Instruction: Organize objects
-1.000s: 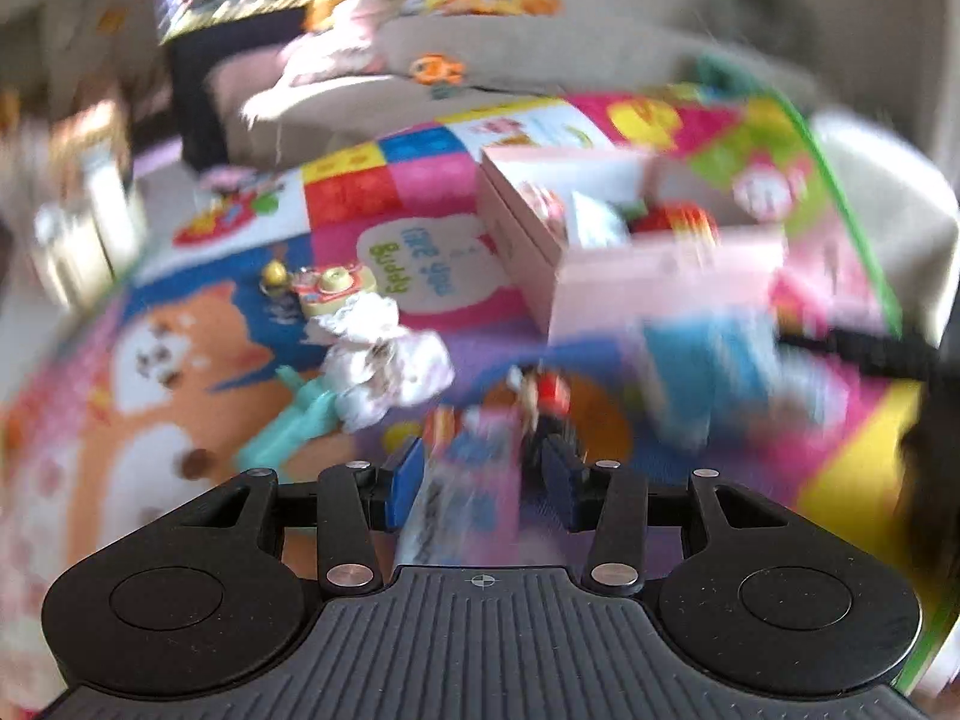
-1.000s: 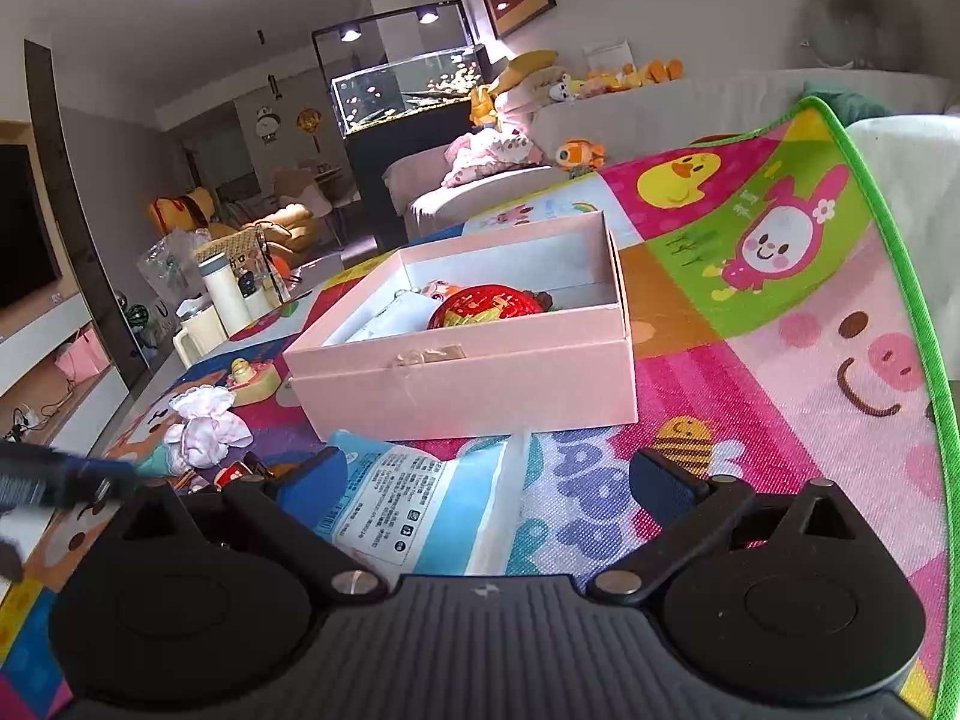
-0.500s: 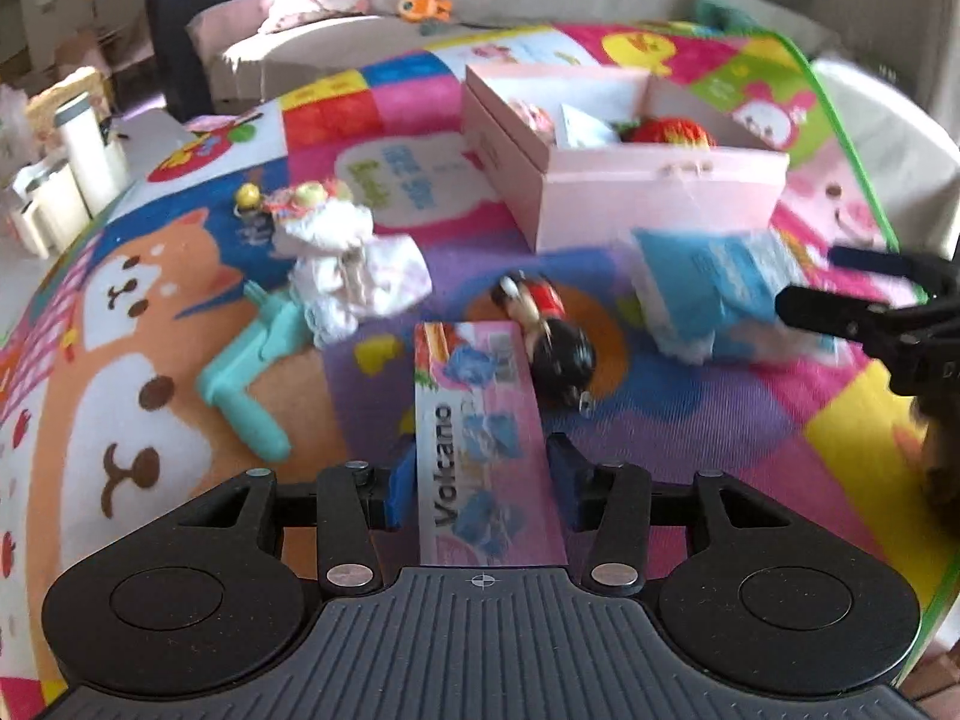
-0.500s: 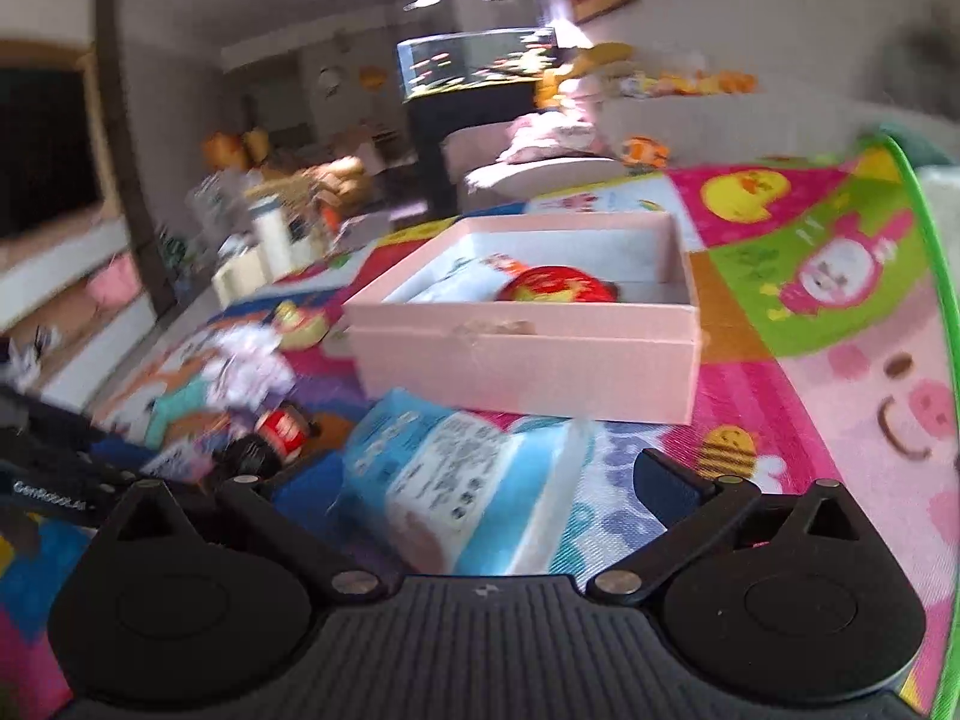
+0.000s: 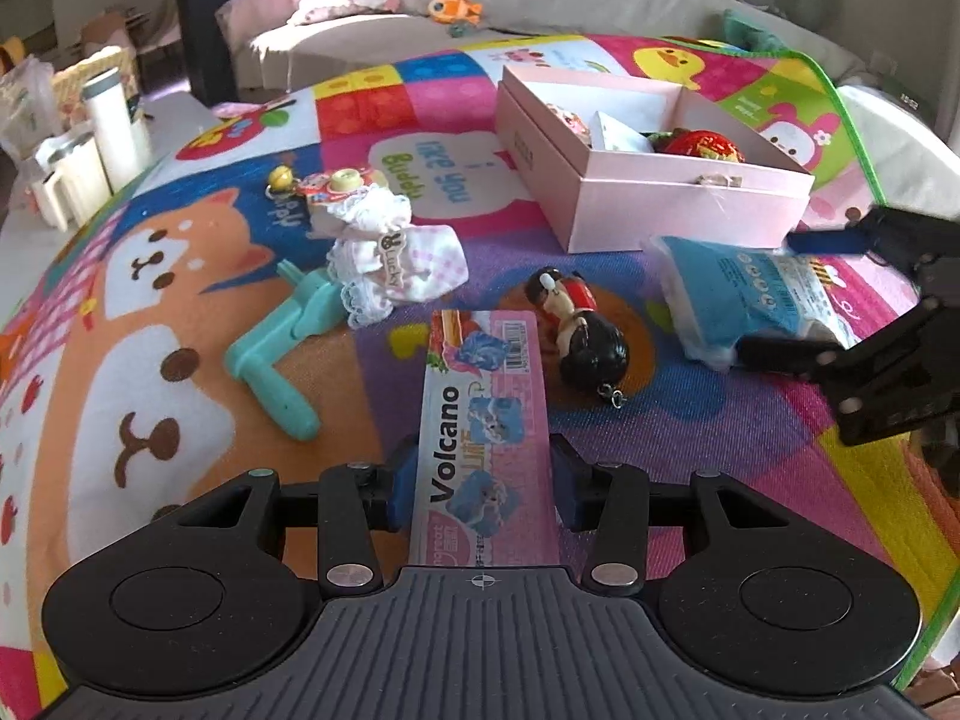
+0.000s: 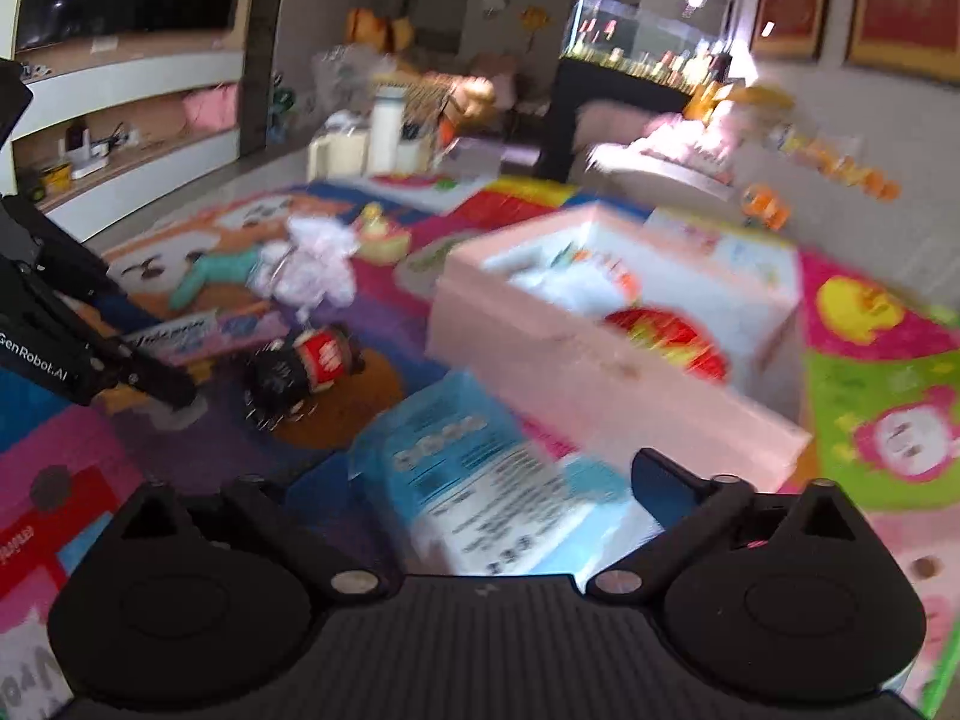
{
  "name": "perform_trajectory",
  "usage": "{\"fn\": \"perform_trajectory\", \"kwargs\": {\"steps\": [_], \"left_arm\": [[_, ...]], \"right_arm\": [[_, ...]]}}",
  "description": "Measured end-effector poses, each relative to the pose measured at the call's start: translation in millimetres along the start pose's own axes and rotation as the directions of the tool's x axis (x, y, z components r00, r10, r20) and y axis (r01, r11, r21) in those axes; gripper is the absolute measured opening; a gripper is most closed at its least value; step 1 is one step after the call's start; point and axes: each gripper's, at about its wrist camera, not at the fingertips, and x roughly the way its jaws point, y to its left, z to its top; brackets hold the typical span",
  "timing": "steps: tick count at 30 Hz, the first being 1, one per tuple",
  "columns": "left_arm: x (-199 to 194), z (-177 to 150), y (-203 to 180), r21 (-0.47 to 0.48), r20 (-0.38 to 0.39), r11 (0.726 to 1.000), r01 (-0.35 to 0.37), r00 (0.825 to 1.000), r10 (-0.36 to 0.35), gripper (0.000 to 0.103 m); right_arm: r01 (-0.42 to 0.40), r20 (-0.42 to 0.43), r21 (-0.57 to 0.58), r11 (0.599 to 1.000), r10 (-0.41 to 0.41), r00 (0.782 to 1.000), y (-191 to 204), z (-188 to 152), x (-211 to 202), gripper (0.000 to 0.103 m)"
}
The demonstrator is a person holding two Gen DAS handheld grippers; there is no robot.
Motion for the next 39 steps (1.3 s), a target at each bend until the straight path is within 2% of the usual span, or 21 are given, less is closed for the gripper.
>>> {"fn": "perform_trajectory", "kwargs": {"steps": [3, 5, 7, 12, 17, 18, 21, 25, 29, 31, 34, 39], "left_arm": [[1, -1, -1, -0.001, 0.0, 1.0, -0.002, 1.0, 0.002, 0.049], [1, -1, -1, -0.002, 0.002, 1.0, -0.004, 1.0, 0.004, 0.049], [1, -1, -1, -0.005, 0.002, 1.0, -0.004, 1.0, 0.004, 0.049], [0, -3, -1, -0.017, 0.01, 1.0, -0.008, 1.0, 0.008, 0.049], [-2, -5, -7, 0.004, 0.023, 0.999, -0.041, 0.999, 0.041, 0.049], [-2, -6, -8, 0.009, 0.025, 0.999, -0.047, 0.999, 0.047, 0.049], [-9, -9, -9, 0.012, 0.028, 0.999, -0.03, 0.999, 0.03, 0.049], [-27, -10, -3, -0.006, 0.045, 0.999, 0.04, 0.998, -0.039, 0.048], [-42, 2, -7, -0.01, 0.069, 0.995, 0.099, 0.993, -0.098, 0.048], [-50, 13, -14, 0.008, 0.088, 0.991, 0.136, 0.987, -0.136, 0.048], [-53, 41, -24, 0.011, 0.097, 0.984, 0.178, 0.979, -0.179, 0.048], [-35, 111, -41, -0.033, 0.129, 0.971, 0.239, 0.964, -0.233, 0.048]], "right_arm": [[-0.041, -0.051, 0.044, 0.998, 0.043, 0.998, 3, 1, 2, 0.085], [-0.121, -0.074, 0.105, 0.987, 0.129, 0.989, 5, 4, -4, 0.084], [-0.171, -0.07, 0.123, 0.978, 0.181, 0.981, 9, 6, -11, 0.084], [-0.1, -0.072, 0.121, 0.988, 0.109, 0.991, 17, 14, -8, 0.084], [-0.097, -0.099, 0.236, 0.967, 0.123, 0.987, 9, 20, 10, 0.084], [-0.091, -0.098, 0.248, 0.965, 0.119, 0.988, 8, 21, 13, 0.082], [-0.077, -0.12, 0.246, 0.966, 0.109, 0.987, 8, 22, 14, 0.053], [-0.118, -0.089, 0.231, 0.966, 0.142, 0.986, 6, 17, -16, 0.052], [-0.153, -0.022, 0.28, 0.948, 0.166, 0.986, -12, 12, -63, 0.052], [-0.153, 0.039, 0.299, 0.942, 0.148, 0.988, -24, 11, -89, 0.052], [-0.099, 0.124, 0.321, 0.942, 0.062, 0.99, -43, 11, -121, 0.052], [0.016, 0.216, 0.368, 0.93, -0.102, 0.971, -71, 3, -150, 0.052]]}}
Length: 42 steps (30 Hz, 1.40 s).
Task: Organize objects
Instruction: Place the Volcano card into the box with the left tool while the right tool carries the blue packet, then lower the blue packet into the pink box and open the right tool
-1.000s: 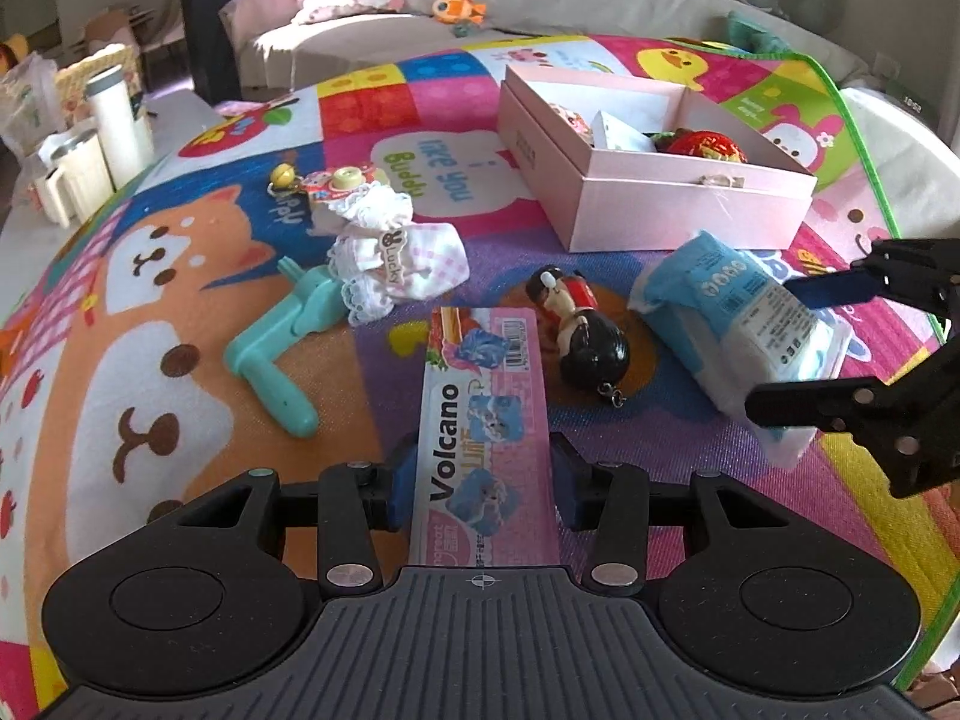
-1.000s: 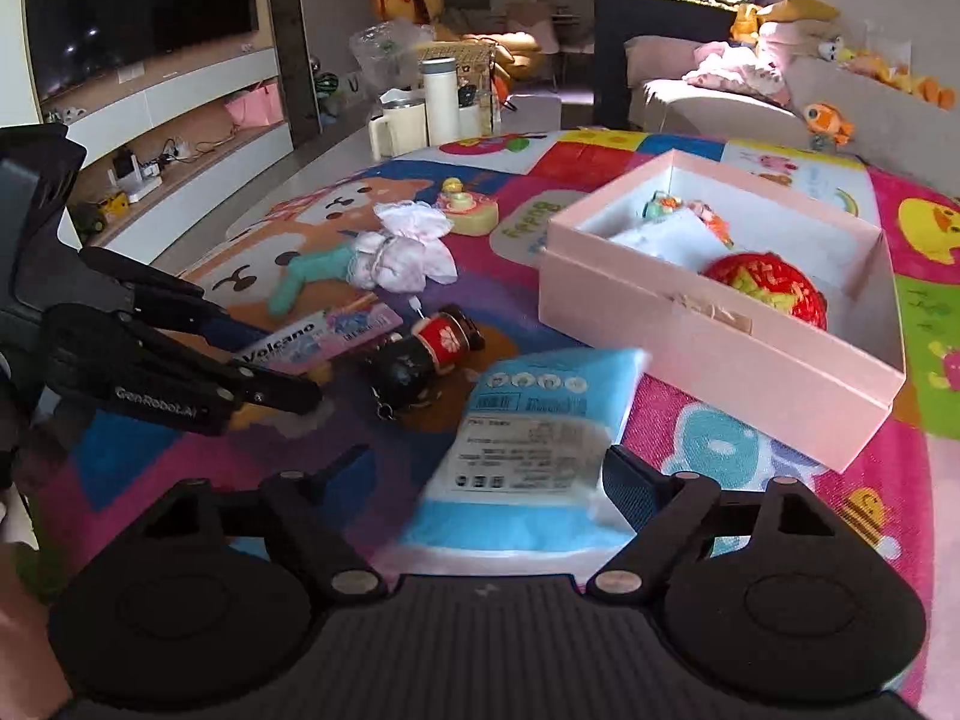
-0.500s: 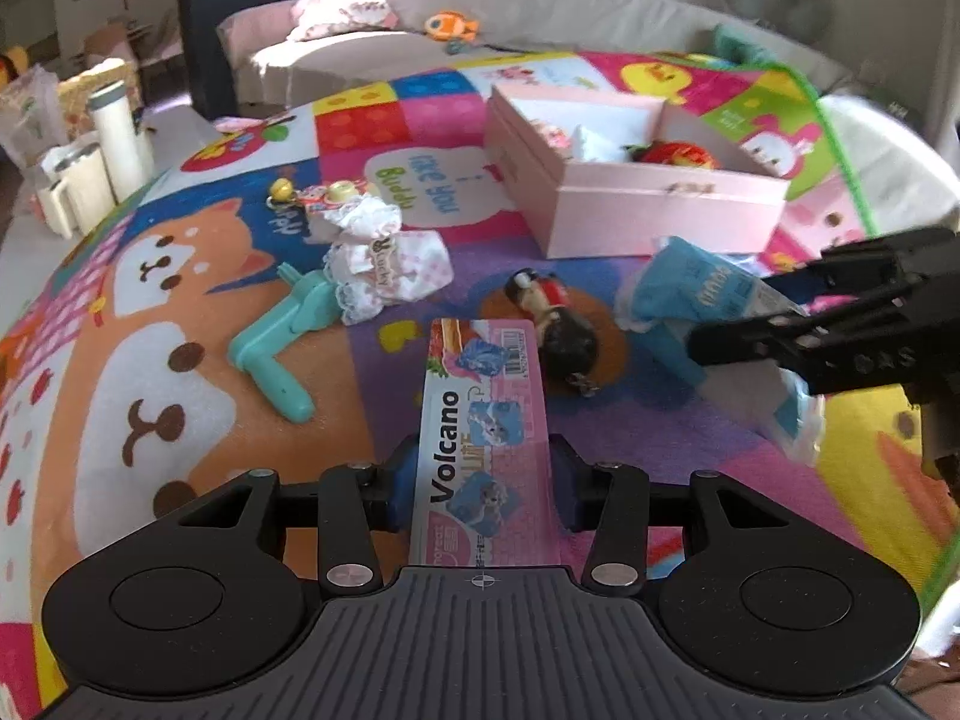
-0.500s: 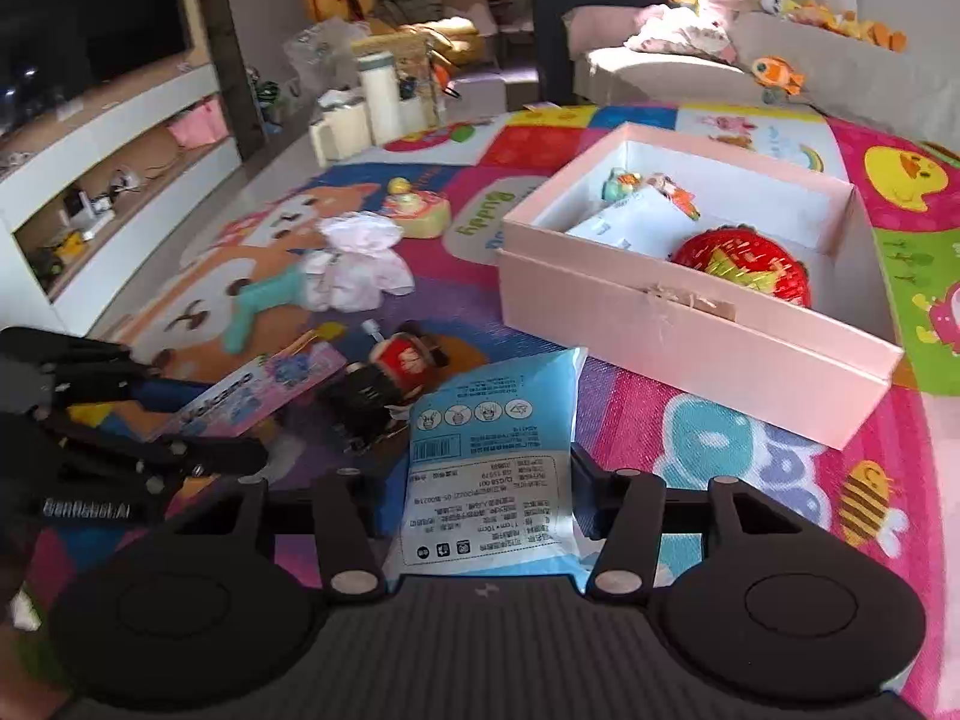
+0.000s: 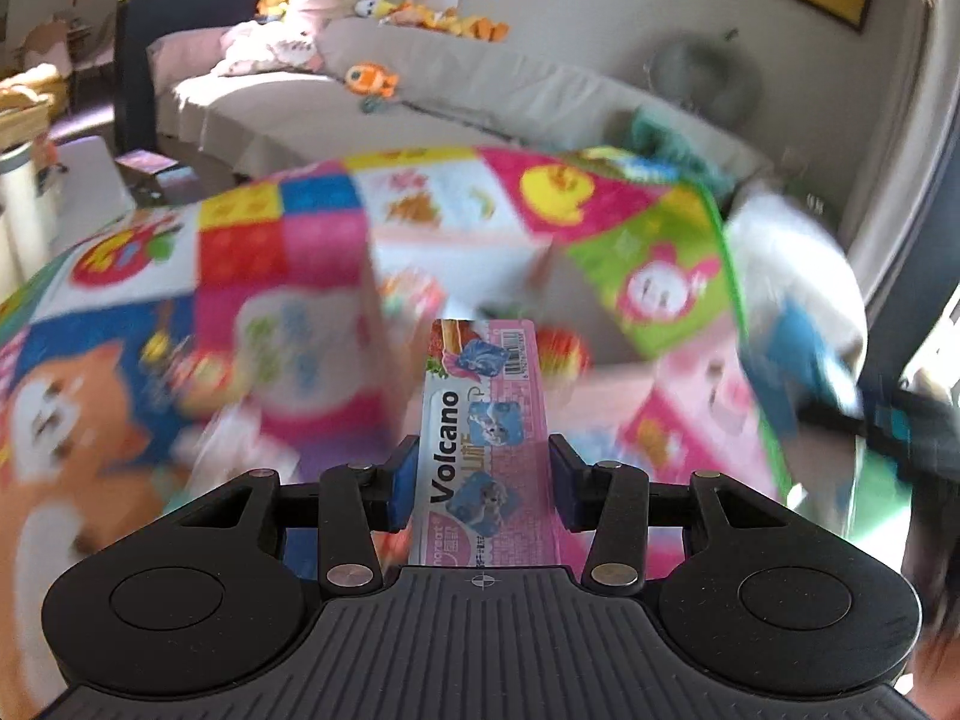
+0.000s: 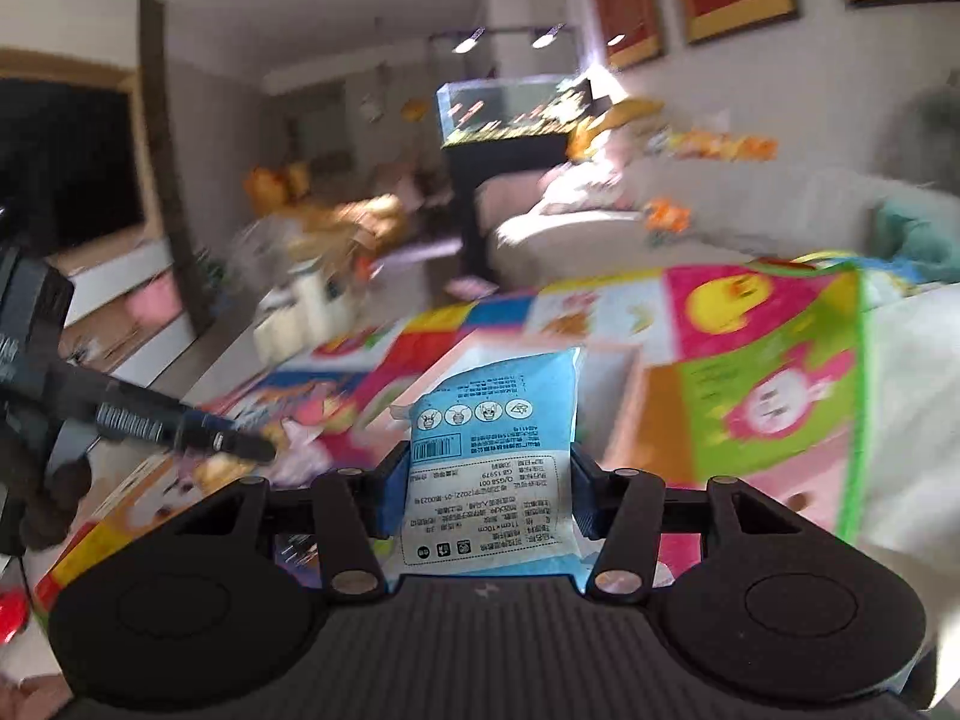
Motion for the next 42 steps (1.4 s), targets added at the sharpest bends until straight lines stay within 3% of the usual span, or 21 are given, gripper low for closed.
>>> {"fn": "perform_trajectory", "kwargs": {"steps": [4, 9, 11, 12, 14, 21, 27, 30, 33, 35, 37, 39, 42], "left_arm": [[53, 56, -20, -0.039, 0.034, 0.998, 0.049, 0.998, -0.048, 0.048], [122, 89, -40, -0.168, 0.102, 0.974, 0.154, 0.985, -0.138, 0.048], [151, 87, -46, -0.215, 0.051, 0.961, 0.175, 0.984, -0.168, 0.048], [164, 82, -49, -0.229, 0.003, 0.961, 0.155, 0.987, -0.158, 0.048], [169, 74, -48, -0.234, -0.014, 0.964, 0.128, 0.991, -0.135, 0.048], [98, 47, -14, -0.129, 0.113, 0.984, 0.12, 0.988, -0.105, 0.048], [34, -29, 19, 0.015, 0.168, 1.0, -0.007, 0.986, 0.005, 0.048], [21, -62, 39, 0.0, 0.168, 1.0, -0.029, 0.985, 0.029, 0.048], [9, -86, 65, -0.067, 0.201, 0.997, -0.038, 0.978, 0.05, 0.048], [6, -92, 79, -0.118, 0.213, 0.993, -0.021, 0.976, 0.046, 0.048], [2, -97, 93, -0.155, 0.223, 0.988, -0.022, 0.973, 0.057, 0.048], [-3, -100, 103, -0.174, 0.24, 0.984, -0.024, 0.968, 0.066, 0.048], [-14, -107, 118, -0.214, 0.29, 0.977, 0.002, 0.955, 0.061, 0.048]], "right_arm": [[0.052, 0.031, 0.062, 0.997, -0.054, 0.998, -29, 1, -3, 0.052], [0.1, 0.026, 0.11, 0.989, -0.104, 0.994, -52, -2, 0, 0.052], [0.128, 0.016, 0.102, 0.986, -0.13, 0.991, -57, -5, 3, 0.052], [0.141, 0.007, 0.099, 0.985, -0.143, 0.99, -59, -7, 6, 0.052], [0.154, -0.008, 0.102, 0.983, -0.154, 0.988, -63, -9, 9, 0.052], [0.11, -0.005, 0.156, 0.982, -0.111, 0.994, -73, -3, 17, 0.052], [0.03, -0.057, 0.197, 0.98, -0.019, 0.998, -70, 34, 74, 0.052], [0.026, -0.136, 0.276, 0.961, 0.013, 0.991, -71, 58, 127, 0.052], [0.056, -0.232, 0.421, 0.906, 0.047, 0.972, -73, 73, 184, 0.052], [0.145, -0.257, 0.493, 0.858, -0.015, 0.966, -73, 79, 214, 0.052], [0.196, -0.245, 0.523, 0.829, -0.074, 0.967, -70, 81, 234, 0.062], [0.207, -0.261, 0.497, 0.843, -0.082, 0.962, -63, 85, 250, 0.07], [0.252, -0.303, 0.392, 0.885, -0.135, 0.944, -43, 85, 256, 0.07]]}}
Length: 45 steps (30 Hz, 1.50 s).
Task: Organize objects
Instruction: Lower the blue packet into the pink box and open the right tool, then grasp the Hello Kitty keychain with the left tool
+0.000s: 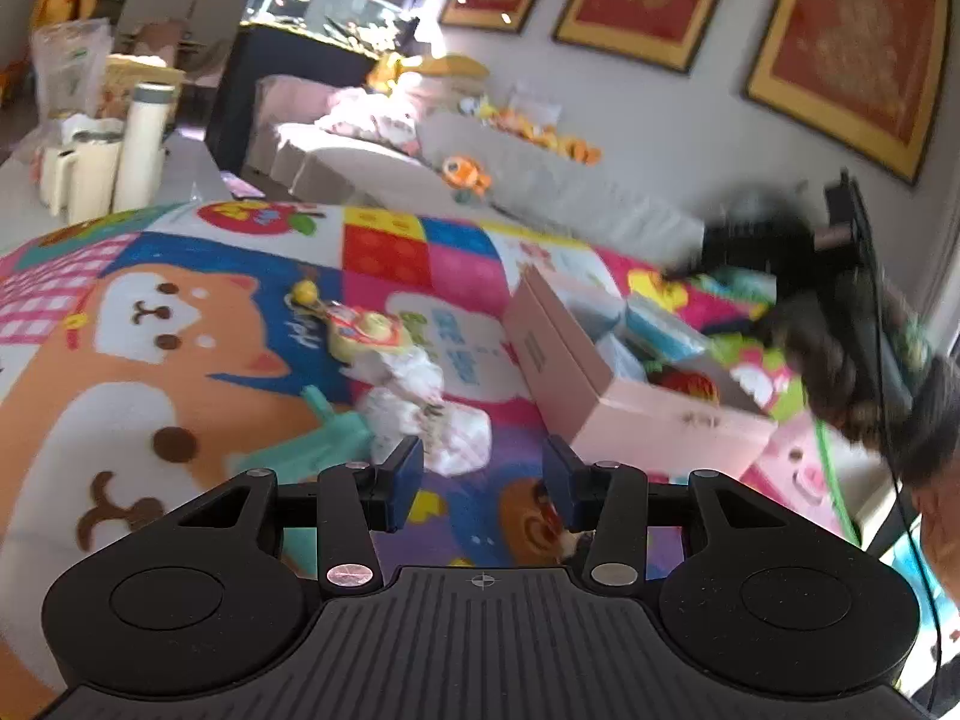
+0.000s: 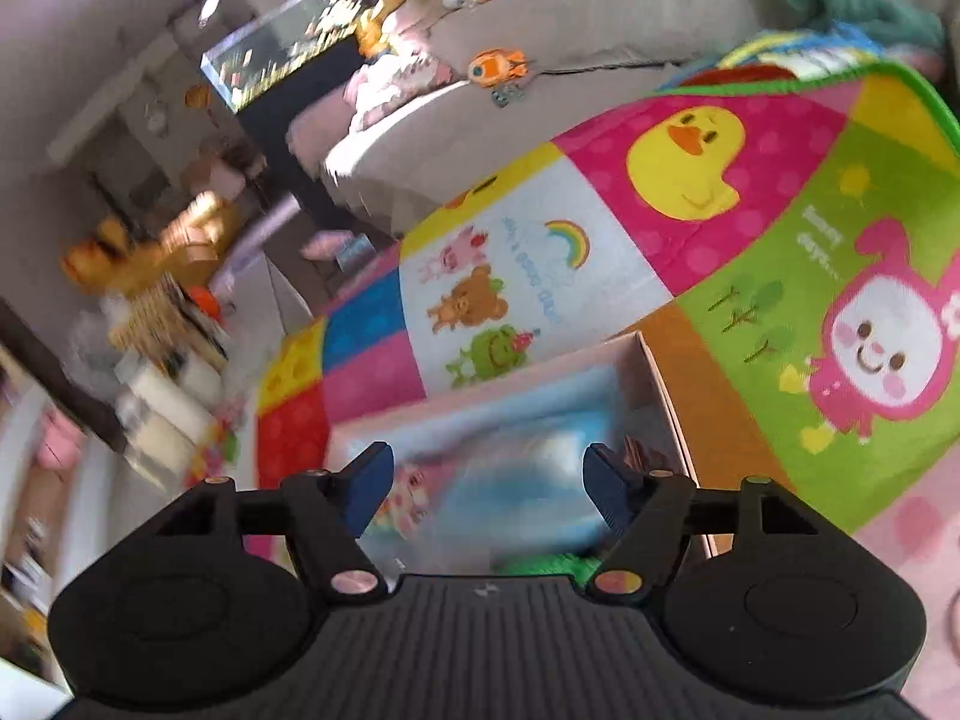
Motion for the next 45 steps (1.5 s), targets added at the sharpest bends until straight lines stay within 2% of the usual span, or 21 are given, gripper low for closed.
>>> {"fn": "perform_trajectory", "kwargs": {"steps": [2, 5, 8, 10, 11, 12, 16, 18, 20, 23, 25, 26, 28, 30, 33, 37, 40, 45], "left_arm": [[-5, -4, 8, -0.032, 0.034, 0.999, 0.014, 0.999, -0.013, 0.048], [-6, -12, 16, -0.076, 0.067, 0.997, 0.026, 0.998, -0.021, 0.048], [-5, -14, 22, -0.108, 0.06, 0.993, 0.038, 0.998, -0.031, 0.048], [-6, -15, 23, -0.114, 0.072, 0.993, 0.043, 0.997, -0.035, 0.048], [-6, -15, 24, -0.116, 0.068, 0.992, 0.041, 0.997, -0.033, 0.048], [-5, -16, 24, -0.116, 0.065, 0.992, 0.039, 0.997, -0.032, 0.048], [-4, -17, 21, -0.095, 0.066, 0.995, 0.031, 0.998, -0.024, 0.048], [-2, -17, 19, -0.081, 0.06, 0.997, 0.02, 0.998, -0.015, 0.048], [-1, -18, 17, -0.07, 0.054, 0.998, 0.003, 0.999, 0.001, 0.048], [-1, -17, 15, -0.054, 0.055, 0.998, -0.018, 0.998, 0.021, 0.048], [-2, -15, 11, -0.019, 0.051, 0.998, -0.057, 0.997, 0.058, 0.048], [-3, -13, 9, -0.002, 0.053, 0.997, -0.081, 0.995, 0.081, 0.048], [-5, -5, 8, 0.017, 0.062, 0.989, -0.15, 0.987, 0.148, 0.048], [-3, 6, 10, 0.035, 0.045, 0.979, -0.202, 0.979, 0.2, 0.048], [5, 14, 14, 0.085, -0.019, 0.957, -0.277, 0.96, 0.28, 0.048], [13, 12, 13, 0.133, -0.095, 0.937, -0.322, 0.937, 0.336, 0.048], [19, 7, 9, 0.16, -0.126, 0.924, -0.346, 0.922, 0.367, 0.048], [27, 7, 3, 0.184, -0.141, 0.913, -0.363, 0.91, 0.39, 0.048]], "right_arm": [[0.037, -0.024, -0.043, 0.998, -0.038, 0.999, 6, -8, -1, 0.07], [0.037, -0.063, -0.015, 0.999, -0.038, 0.997, 10, -13, 6, 0.068], [-0.05, -0.07, 0.047, 0.998, 0.054, 0.996, 19, -12, 15, 0.067], [-0.133, -0.089, 0.095, 0.986, 0.142, 0.986, 25, -10, 20, 0.064], [-0.142, -0.098, 0.101, 0.985, 0.152, 0.983, 30, -10, 24, 0.064], [-0.142, -0.108, 0.095, 0.985, 0.152, 0.982, 34, -9, 29, 0.062], [-0.112, -0.147, 0.077, 0.991, 0.122, 0.982, 33, -18, 45, 0.036], [-0.114, -0.154, 0.08, 0.99, 0.125, 0.98, 26, -23, 45, 0.034], [-0.114, -0.123, 0.019, 0.993, 0.115, 0.986, 25, -29, 33, 0.035], [-0.081, -0.015, -0.213, 0.974, 0.08, 0.997, 35, -52, -9, 0.045], [-0.057, 0.041, -0.337, 0.94, 0.075, 0.996, 39, -71, -37, 0.064], [-0.051, 0.057, -0.388, 0.92, 0.079, 0.995, 39, -84, -51, 0.069], [-0.057, 0.06, -0.458, 0.887, 0.095, 0.994, 35, -107, -72, 0.087], [-0.062, 0.056, -0.498, 0.865, 0.103, 0.993, 27, -131, -85, 0.098], [-0.046, 0.046, -0.536, 0.843, 0.083, 0.995, 16, -161, -91, 0.099], [-0.043, 0.015, -0.549, 0.835, 0.061, 0.998, 4, -192, -84, 0.103], [-0.059, -0.01, -0.544, 0.837, 0.063, 0.998, -2, -207, -82, 0.103], [-0.081, -0.041, -0.538, 0.839, 0.069, 0.997, -7, -214, -79, 0.103]]}}
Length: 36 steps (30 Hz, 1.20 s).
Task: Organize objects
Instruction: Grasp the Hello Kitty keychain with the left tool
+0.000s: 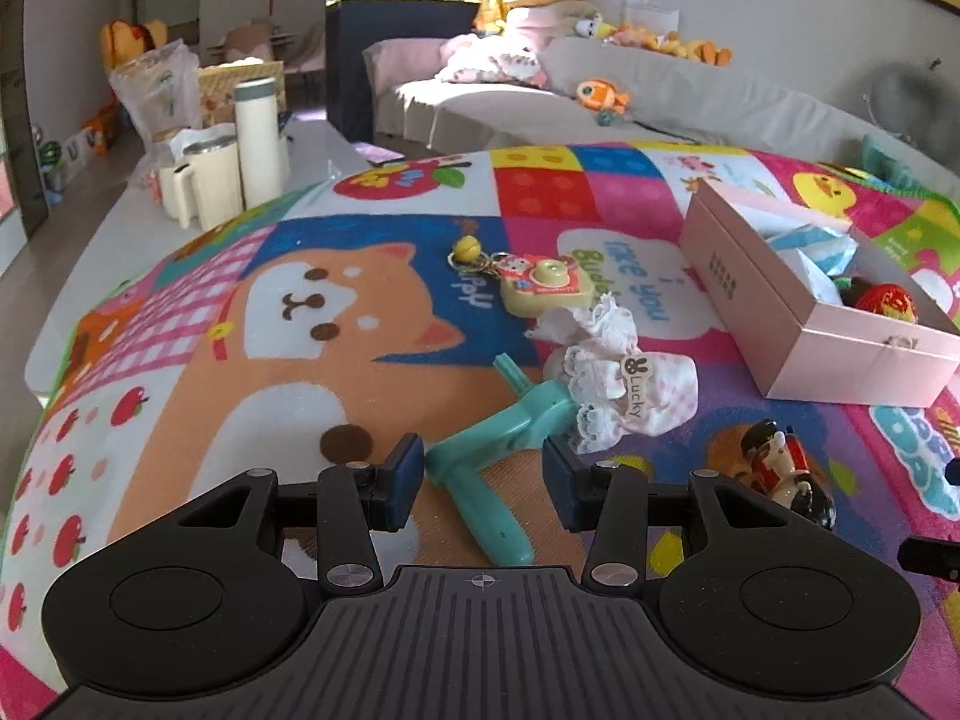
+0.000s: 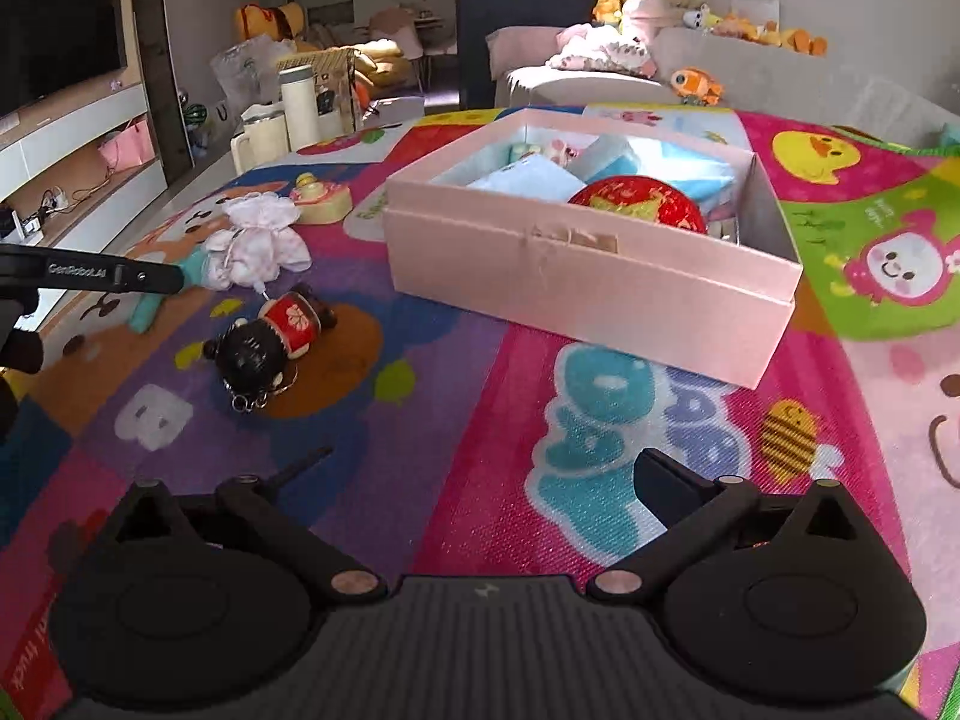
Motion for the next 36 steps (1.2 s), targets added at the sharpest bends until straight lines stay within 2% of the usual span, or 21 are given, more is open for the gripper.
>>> {"fn": "perform_trajectory", "kwargs": {"steps": [2, 4, 6, 8, 9, 11, 14, 16, 18, 21, 23, 26, 29, 32, 36], "left_arm": [[1, 0, -2, 0.001, -0.011, 1.0, 0.007, 1.0, -0.007, 0.048], [2, -1, -6, 0.005, -0.031, 0.999, 0.043, 0.999, -0.043, 0.047], [1, -3, -13, 0.036, -0.05, 0.991, 0.131, 0.99, -0.129, 0.047], [-4, -7, -23, 0.064, -0.065, 0.972, 0.224, 0.973, -0.22, 0.047], [-7, -8, -27, 0.074, -0.057, 0.972, 0.224, 0.974, -0.221, 0.047], [-8, -7, -33, 0.091, -0.035, 0.979, 0.182, 0.983, -0.179, 0.047], [-11, 8, -30, 0.068, 0.022, 0.984, 0.166, 0.986, -0.168, 0.047], [-11, 29, -21, 0.017, 0.078, 0.988, 0.155, 0.985, -0.155, 0.047], [2, 51, -9, -0.053, 0.099, 0.986, 0.158, 0.983, -0.152, 0.047], [43, 82, 12, -0.222, 0.039, 0.965, 0.139, 0.99, -0.134, 0.046], [73, 93, 23, -0.337, -0.034, 0.935, 0.115, 0.99, -0.134, 0.046], [104, 97, 20, -0.414, -0.105, 0.904, 0.103, 0.982, -0.16, 0.046], [117, 93, 3, -0.385, -0.134, 0.915, 0.121, 0.974, -0.185, 0.046], [120, 93, -21, -0.269, -0.118, 0.957, 0.113, 0.982, -0.149, 0.047], [134, 101, -40, -0.233, -0.103, 0.97, 0.072, 0.99, -0.098, 0.047]], "right_arm": [[-0.02, -0.015, 0.017, 1.0, 0.02, 1.0, -2, 0, 1, 0.103], [-0.029, -0.018, 0.025, 0.999, 0.03, 0.999, -2, -1, 3, 0.103], [-0.029, -0.021, 0.024, 0.999, 0.029, 0.999, -2, -1, 2, 0.103], [-0.021, -0.03, 0.013, 1.0, 0.021, 0.999, 0, -1, 3, 0.103], [-0.012, -0.036, 0.001, 1.0, 0.012, 0.999, 2, -1, 3, 0.103], [0.006, -0.044, -0.024, 1.0, -0.007, 0.999, 6, -1, 4, 0.103], [0.005, -0.041, -0.021, 1.0, -0.006, 0.999, 6, -2, 3, 0.103], [0.006, -0.039, -0.025, 1.0, -0.007, 0.999, 7, -3, 3, 0.103], [0.009, -0.039, -0.027, 1.0, -0.01, 0.999, 7, -3, 3, 0.103], [0.009, -0.037, -0.027, 1.0, -0.01, 0.999, 7, -3, 2, 0.103], [0.008, -0.038, -0.026, 1.0, -0.009, 0.999, 7, -3, 2, 0.103], [0.008, -0.037, -0.026, 1.0, -0.009, 0.999, 7, -3, 2, 0.103], [0.008, -0.038, -0.026, 1.0, -0.009, 0.999, 7, -3, 3, 0.103], [0.008, -0.037, -0.027, 1.0, -0.009, 0.999, 7, -3, 3, 0.103], [0.01, -0.038, -0.028, 1.0, -0.011, 0.999, 8, -3, 3, 0.103]]}}
